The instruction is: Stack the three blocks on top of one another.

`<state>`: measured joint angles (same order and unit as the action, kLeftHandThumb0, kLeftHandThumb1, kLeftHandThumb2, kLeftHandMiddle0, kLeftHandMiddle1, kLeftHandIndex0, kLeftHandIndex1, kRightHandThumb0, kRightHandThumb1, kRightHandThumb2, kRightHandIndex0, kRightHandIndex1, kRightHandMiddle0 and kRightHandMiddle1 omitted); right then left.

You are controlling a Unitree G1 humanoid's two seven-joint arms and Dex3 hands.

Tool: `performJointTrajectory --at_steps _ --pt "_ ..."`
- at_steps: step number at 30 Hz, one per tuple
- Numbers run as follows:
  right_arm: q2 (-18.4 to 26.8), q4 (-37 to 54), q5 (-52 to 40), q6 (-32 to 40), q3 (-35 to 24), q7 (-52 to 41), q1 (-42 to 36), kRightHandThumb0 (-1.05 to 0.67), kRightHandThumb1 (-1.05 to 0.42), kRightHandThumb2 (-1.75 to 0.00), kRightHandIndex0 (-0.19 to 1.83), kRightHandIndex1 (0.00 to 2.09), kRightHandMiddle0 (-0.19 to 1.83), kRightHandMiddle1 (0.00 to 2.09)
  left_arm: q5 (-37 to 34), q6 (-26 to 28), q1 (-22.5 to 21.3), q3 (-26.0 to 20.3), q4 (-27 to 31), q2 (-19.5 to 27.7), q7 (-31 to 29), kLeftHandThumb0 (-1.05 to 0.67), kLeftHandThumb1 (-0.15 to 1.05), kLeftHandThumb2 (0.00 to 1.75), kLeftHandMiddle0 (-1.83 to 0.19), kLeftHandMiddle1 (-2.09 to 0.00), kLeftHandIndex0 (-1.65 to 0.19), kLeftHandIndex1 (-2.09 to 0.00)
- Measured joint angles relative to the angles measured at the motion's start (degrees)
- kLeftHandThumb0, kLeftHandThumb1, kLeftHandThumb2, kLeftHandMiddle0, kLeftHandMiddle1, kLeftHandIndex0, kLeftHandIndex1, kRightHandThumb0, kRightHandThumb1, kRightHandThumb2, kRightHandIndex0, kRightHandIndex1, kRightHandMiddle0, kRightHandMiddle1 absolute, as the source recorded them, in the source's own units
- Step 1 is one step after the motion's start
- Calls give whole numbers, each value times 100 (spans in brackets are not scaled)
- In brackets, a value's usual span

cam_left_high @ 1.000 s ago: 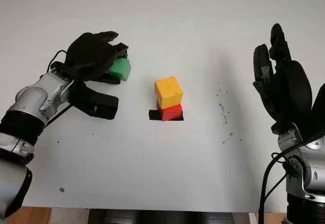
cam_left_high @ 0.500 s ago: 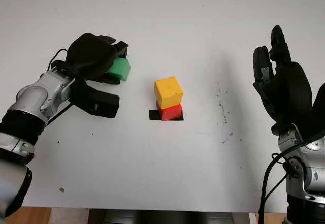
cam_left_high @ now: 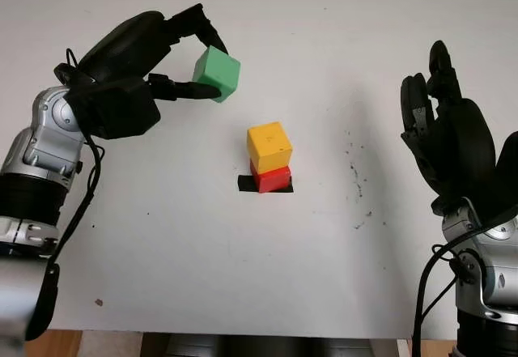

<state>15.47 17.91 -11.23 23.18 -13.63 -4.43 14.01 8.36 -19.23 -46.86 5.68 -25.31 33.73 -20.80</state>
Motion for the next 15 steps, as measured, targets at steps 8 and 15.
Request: performJointTrajectory --at_steps 8,15 --pt "-99 1 8 -1 45 22 -8 -63 -105 -49 -19 0 -19 0 -733 899 662 -369 1076 -558 -62 -50 105 19 -28 -5 -44 -156" --pt "-116 3 26 -1 92 28 -54 -63 -105 -47 -19 0 -19 0 -477 1470 1128 -325 1818 -714 -79 -49 105 21 -27 -5 -39 -159"
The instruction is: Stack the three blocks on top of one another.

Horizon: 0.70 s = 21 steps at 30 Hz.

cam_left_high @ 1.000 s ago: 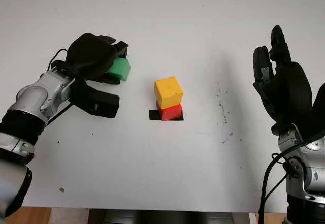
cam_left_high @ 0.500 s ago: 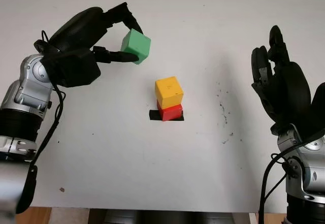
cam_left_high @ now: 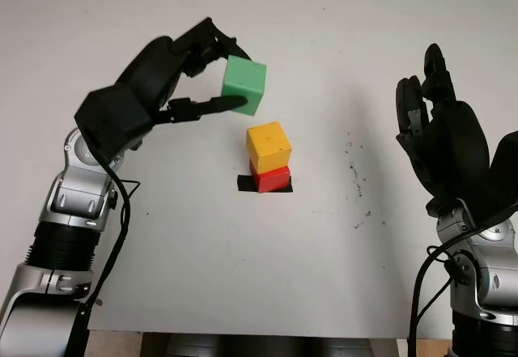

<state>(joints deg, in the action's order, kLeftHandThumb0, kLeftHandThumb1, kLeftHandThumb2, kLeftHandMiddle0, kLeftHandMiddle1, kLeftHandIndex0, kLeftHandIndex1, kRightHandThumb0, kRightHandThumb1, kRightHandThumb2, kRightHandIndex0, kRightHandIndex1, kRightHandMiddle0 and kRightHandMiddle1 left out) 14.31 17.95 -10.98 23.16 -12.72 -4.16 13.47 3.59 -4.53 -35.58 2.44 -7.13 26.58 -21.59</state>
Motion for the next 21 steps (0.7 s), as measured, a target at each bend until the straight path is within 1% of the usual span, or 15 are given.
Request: performJointTrajectory --at_steps 3,6,10,12,16,18,21 --pt "-3 0 17 -8 18 1 -3 -64 -105 -47 -19 0 -19 0 -87 158 2 -24 179 33 -201 -48 105 21 -27 -5 -37 -161" --pt "-53 2 -25 0 17 9 -3 -64 -105 -46 -19 0 -19 0 -408 375 11 -131 364 20 -382 -48 105 20 -27 -5 -38 -158" --pt "-117 25 -24 40 30 82 -26 -64 -105 -45 -19 0 -19 0 -676 466 245 -283 690 -99 -367 -48 105 20 -26 -5 -40 -156" --pt "-153 41 -27 50 47 120 -38 -65 -105 -44 -19 0 -19 0 -667 355 441 -301 747 -212 -256 -47 105 20 -27 -5 -38 -157" --pt "-215 45 -26 50 57 150 -44 -64 -105 -44 -19 0 -19 0 -617 -179 1000 -321 977 -509 89 -45 105 24 -22 -4 -29 -161" --pt "-224 45 -18 50 61 180 -46 -64 -105 -44 -19 0 -19 0 -578 -275 1221 -323 1094 -631 241 -45 105 24 -22 -5 -28 -161" --pt "-233 45 -6 50 75 224 -47 -65 -105 -44 -19 0 -19 0 -580 -308 1419 -354 1268 -771 447 -45 105 24 -23 -5 -28 -159"
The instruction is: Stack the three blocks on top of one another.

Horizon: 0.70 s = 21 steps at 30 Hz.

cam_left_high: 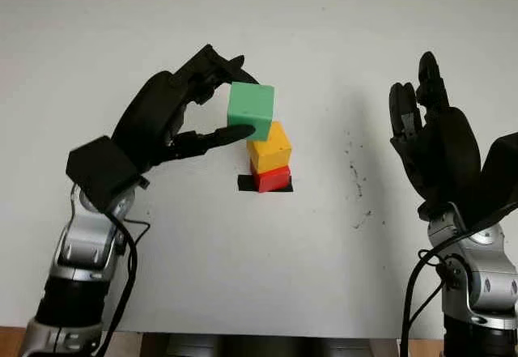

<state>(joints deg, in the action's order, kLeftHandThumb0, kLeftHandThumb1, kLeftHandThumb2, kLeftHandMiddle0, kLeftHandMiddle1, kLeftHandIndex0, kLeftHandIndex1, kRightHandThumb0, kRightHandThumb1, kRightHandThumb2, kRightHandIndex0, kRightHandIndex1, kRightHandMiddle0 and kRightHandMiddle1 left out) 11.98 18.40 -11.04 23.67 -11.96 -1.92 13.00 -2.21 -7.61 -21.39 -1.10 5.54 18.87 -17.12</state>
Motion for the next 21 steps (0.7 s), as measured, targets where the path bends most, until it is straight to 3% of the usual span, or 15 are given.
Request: performJointTrajectory --at_steps 5,13,21 --pt "-12 0 48 12 48 47 0 -66 -105 -44 -19 0 -19 0 119 -195 299 -8 184 -350 425 -43 105 24 -23 -5 -26 -159" --pt "-61 -1 53 7 57 49 -8 -62 -105 -47 -19 0 -19 0 1068 -1372 566 203 -120 -788 1269 -40 105 23 -21 -5 -21 -153" --pt "-94 -57 146 -64 108 37 -18 -61 -105 -49 -19 0 -19 0 1440 -1217 580 353 -138 -1105 1641 -41 105 23 -21 -5 -21 -158"
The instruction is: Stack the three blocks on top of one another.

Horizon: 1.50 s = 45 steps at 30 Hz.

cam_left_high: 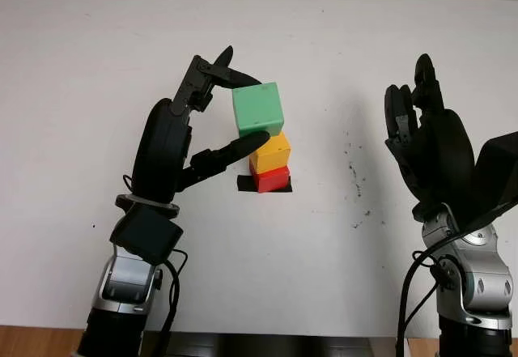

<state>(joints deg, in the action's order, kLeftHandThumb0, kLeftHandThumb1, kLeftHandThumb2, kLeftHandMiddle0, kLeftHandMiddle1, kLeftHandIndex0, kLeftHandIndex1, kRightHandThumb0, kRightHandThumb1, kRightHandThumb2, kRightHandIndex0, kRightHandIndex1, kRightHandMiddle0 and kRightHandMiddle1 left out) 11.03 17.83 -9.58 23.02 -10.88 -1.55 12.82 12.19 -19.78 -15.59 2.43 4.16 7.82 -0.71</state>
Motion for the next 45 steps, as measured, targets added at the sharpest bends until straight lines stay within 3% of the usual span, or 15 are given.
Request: performJointTrajectory --at_steps 15,32,45 --pt "-6 -33 -35 -29 -53 -43 0 -61 -105 -46 -19 0 -19 1 93 1040 -13 266 475 -121 -160 -41 105 22 -22 -6 -23 -169" --pt "-3 -31 21 71 -57 -44 1 -61 -105 -46 -19 0 -19 2 440 876 -25 264 324 -27 160 -39 105 23 -23 -5 -22 -170" --pt "-3 -31 -3 77 -83 -50 1 -61 -105 -45 -19 0 -19 3 328 994 -25 282 248 -41 80 -42 105 24 -24 -5 -23 -173"
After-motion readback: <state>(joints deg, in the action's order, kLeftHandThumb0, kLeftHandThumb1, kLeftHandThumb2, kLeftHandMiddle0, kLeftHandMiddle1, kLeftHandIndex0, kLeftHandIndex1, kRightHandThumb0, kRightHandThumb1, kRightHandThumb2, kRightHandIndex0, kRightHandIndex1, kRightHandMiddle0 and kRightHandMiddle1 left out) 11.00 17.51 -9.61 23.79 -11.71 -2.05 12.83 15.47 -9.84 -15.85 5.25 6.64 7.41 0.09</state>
